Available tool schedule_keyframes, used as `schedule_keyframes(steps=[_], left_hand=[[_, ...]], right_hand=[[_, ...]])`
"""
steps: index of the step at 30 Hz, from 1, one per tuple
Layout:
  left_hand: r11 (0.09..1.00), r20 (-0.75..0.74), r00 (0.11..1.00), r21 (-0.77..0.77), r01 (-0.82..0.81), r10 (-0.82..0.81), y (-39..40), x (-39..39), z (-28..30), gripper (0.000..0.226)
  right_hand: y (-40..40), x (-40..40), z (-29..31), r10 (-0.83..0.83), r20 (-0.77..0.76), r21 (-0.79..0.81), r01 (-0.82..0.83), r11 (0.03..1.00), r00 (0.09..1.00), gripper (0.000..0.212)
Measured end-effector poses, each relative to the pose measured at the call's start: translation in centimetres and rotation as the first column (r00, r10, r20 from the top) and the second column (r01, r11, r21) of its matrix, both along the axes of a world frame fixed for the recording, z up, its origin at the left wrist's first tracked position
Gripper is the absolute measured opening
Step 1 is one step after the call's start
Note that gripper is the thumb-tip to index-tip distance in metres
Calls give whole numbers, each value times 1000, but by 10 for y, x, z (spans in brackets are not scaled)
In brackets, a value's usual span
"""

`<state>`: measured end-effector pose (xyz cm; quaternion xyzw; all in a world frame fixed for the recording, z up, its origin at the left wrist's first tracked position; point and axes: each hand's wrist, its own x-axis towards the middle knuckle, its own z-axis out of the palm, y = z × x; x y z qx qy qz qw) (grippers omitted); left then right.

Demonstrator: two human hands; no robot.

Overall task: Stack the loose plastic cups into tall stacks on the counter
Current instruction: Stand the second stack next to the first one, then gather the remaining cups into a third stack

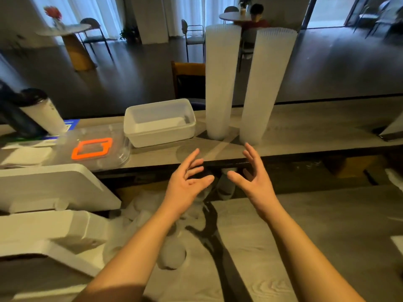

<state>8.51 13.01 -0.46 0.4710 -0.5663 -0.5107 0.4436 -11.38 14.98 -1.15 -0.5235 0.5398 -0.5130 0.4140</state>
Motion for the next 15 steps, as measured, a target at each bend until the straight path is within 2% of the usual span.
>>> schedule_keyframes(steps=[5,11,15], left_hand=[[995,81,994,50,-83,78,45,60,-34,87],[968,100,981,172,-183,168,91,116,-80,80],[946,165,961,205,-252,220,107,137,-107,79]], right_hand=[[22,39,-31,103,-54,103,-98,990,993,96],[43,76,-77,208,-72,211,-189,959,976,104],[55,93,-104,193,-91,255,-164,953,977,84]])
